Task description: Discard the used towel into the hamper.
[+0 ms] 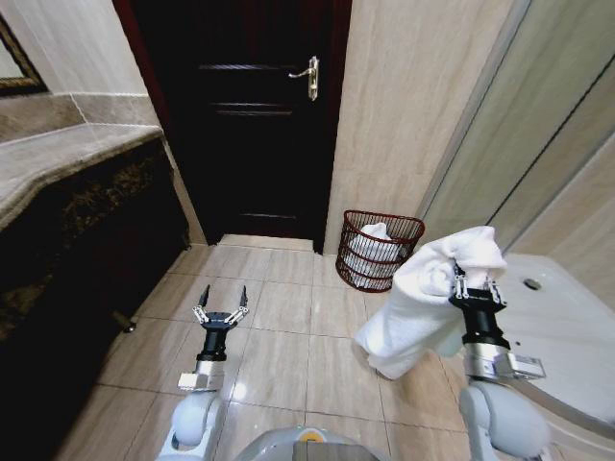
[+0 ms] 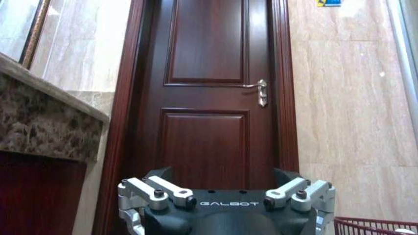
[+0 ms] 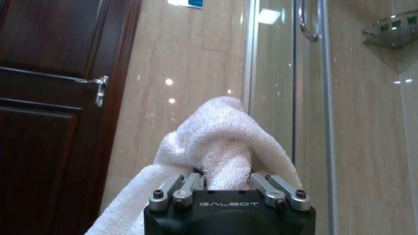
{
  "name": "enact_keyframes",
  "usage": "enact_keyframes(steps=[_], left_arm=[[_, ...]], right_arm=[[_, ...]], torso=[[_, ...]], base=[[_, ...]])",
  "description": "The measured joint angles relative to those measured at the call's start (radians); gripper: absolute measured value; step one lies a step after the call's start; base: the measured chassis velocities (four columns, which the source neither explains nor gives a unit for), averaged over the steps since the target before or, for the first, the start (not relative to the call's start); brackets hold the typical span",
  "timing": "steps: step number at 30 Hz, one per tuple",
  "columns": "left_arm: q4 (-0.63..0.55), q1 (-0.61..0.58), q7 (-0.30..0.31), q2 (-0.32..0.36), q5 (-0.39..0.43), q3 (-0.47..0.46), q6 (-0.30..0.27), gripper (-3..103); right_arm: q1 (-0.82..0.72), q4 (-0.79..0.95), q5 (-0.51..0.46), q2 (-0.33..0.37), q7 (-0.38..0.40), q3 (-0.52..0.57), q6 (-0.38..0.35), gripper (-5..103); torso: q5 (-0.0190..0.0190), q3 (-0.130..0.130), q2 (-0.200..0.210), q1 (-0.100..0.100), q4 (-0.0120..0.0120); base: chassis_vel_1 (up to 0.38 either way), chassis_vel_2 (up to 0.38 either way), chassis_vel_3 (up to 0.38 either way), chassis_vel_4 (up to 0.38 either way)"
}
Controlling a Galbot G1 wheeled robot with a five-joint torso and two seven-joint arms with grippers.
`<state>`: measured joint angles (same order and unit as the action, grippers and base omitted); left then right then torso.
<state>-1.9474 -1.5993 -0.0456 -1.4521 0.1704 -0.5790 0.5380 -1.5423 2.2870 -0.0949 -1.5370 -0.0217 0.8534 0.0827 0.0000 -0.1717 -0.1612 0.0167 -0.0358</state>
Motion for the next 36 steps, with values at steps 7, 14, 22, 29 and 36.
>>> enact_keyframes(steps=[7,14,22,29,36], left_arm=[[0.0,0.004,0.001,0.0,-0.003,-0.003,-0.002,100],[0.005,0.012,0.003,0.0,-0.005,-0.001,-0.006,100],[0.002,0.015,0.023,-0.003,0.003,0.006,-0.026,100],[0.004,0.018,0.027,-0.004,0.0,0.005,-0.026,100],[0.004,0.019,0.028,-0.004,-0.001,0.003,-0.03,100]], right_arm=[[0.002,-0.014,0.005,-0.004,-0.002,0.001,0.006,27],[-0.002,-0.015,0.013,-0.006,-0.006,0.001,0.01,27],[-0.012,-0.016,0.02,-0.007,-0.008,-0.002,0.018,27],[-0.015,-0.017,0.023,-0.008,-0.013,-0.003,0.024,27],[-0.016,-0.018,0.026,-0.003,-0.016,0.0,0.024,27]], torso=[[0.0,-0.019,-0.027,0.008,0.0],[-0.0001,-0.043,-0.059,0.015,-0.0001],[-0.0002,-0.059,-0.081,0.023,-0.0002],[-0.0001,-0.073,-0.104,0.031,-0.0002],[0.0,-0.091,-0.131,0.04,-0.0001]], base=[[0.0,0.0,0.0,0.0],[-0.024,-0.026,-0.043,-0.037],[-0.021,-0.027,-0.029,-0.025],[0.0,0.0,0.0,0.0],[0.0,0.0,0.0,0.0]])
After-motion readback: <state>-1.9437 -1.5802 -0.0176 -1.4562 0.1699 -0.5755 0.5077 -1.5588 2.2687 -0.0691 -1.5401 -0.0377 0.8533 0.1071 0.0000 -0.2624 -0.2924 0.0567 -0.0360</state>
